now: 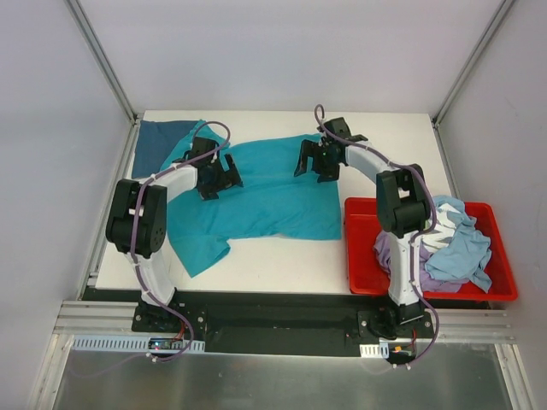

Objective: Fold and stack the t-shirts
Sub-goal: Flatten out the tshirt

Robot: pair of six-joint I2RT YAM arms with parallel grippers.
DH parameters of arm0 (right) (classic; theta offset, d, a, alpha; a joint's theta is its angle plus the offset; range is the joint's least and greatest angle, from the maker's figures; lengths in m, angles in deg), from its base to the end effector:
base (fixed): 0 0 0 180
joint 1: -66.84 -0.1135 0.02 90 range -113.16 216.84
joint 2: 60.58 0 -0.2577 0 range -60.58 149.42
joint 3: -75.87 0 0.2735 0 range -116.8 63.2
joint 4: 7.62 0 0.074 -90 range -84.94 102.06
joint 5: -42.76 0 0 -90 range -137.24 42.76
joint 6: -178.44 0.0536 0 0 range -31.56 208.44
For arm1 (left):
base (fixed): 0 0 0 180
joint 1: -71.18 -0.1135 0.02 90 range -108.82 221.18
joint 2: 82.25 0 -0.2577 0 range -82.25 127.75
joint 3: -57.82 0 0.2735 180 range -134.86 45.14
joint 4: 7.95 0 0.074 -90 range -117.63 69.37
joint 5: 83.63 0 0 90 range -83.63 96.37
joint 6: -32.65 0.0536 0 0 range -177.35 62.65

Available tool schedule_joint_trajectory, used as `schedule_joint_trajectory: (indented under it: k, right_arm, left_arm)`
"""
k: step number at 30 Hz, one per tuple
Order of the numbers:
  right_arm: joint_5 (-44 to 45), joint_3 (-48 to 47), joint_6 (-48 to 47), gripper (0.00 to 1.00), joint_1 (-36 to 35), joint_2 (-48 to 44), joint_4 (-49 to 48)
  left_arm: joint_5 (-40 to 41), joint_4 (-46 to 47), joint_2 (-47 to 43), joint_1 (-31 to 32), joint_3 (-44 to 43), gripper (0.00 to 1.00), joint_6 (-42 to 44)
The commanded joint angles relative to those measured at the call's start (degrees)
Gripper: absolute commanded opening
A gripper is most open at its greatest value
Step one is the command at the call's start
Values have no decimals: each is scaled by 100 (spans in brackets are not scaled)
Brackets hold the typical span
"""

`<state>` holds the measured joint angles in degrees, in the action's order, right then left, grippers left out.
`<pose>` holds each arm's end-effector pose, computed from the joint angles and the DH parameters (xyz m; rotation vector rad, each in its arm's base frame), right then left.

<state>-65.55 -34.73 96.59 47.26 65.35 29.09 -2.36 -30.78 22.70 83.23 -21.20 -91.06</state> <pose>0.4766 0.1874 0.1514 -0.3882 2.4823 0.5993 0.4053 -0.0948 0.1474 -0.3964 2.4516 -0.5377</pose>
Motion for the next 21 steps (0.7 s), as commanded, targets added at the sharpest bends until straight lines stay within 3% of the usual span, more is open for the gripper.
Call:
schedule_joint_trajectory:
  k: [1,6,12,16,21]
  right_arm:
    - [546,-131,-401,98,-29,-199,559]
    - [1345,888,-664,96,-511,-1357,383]
    - [2568,2346,-411,96,-1091,-2887,-11]
    - [2525,3436,-270,96,-1216,-3749,-451]
    - [2455,4070,-234,96,-1233,-4462,-698]
  left_arm:
    - [126,-233,-70,25,-274,99,172]
    - [319,-408,-1202,227,261,99,190]
    - [609,-1223,-3091,324,1946,99,-415]
    - [1092,-2339,-4225,324,2889,99,-1206]
    - [1733,-3360,-5273,324,3602,96,-2251]
